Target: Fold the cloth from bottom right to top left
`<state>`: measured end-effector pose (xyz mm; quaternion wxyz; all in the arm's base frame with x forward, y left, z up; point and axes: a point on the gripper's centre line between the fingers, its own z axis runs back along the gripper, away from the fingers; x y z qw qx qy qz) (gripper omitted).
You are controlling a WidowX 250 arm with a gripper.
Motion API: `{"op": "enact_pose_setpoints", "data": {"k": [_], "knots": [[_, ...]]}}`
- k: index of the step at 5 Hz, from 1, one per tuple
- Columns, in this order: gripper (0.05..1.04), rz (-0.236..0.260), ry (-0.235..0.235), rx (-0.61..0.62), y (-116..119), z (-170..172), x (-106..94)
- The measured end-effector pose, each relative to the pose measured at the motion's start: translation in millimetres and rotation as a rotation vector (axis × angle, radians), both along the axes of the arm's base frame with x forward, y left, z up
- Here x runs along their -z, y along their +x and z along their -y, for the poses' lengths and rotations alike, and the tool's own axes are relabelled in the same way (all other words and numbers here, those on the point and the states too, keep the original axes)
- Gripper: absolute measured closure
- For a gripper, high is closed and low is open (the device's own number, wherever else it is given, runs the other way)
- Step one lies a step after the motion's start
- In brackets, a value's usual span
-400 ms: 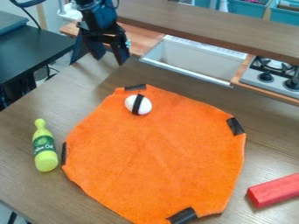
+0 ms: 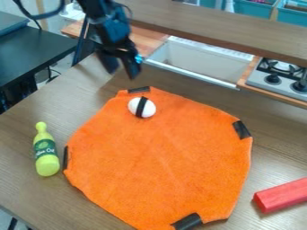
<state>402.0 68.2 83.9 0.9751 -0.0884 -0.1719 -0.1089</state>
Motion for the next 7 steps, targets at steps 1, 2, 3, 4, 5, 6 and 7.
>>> {"op": "enact_pose_setpoints", "data": {"k": [1,2,3,4,5,6,7], "knots": [[0.083,-0.03,-0.005,0.124,-6.4,38.5,9.7],[0.083,-0.017,0.006,0.242,-20.3,74.9,0.0],[0.083,-0.043,0.045,0.373,-49.0,119.1,4.4],[0.083,-0.016,0.162,0.46,-78.0,144.9,4.8],[0.083,-0.016,0.231,0.518,-106.2,155.9,19.6],[0.083,0.006,0.281,0.544,-128.1,157.0,29.9],[0.083,0.056,0.267,0.543,-143.4,154.8,31.0]]}}
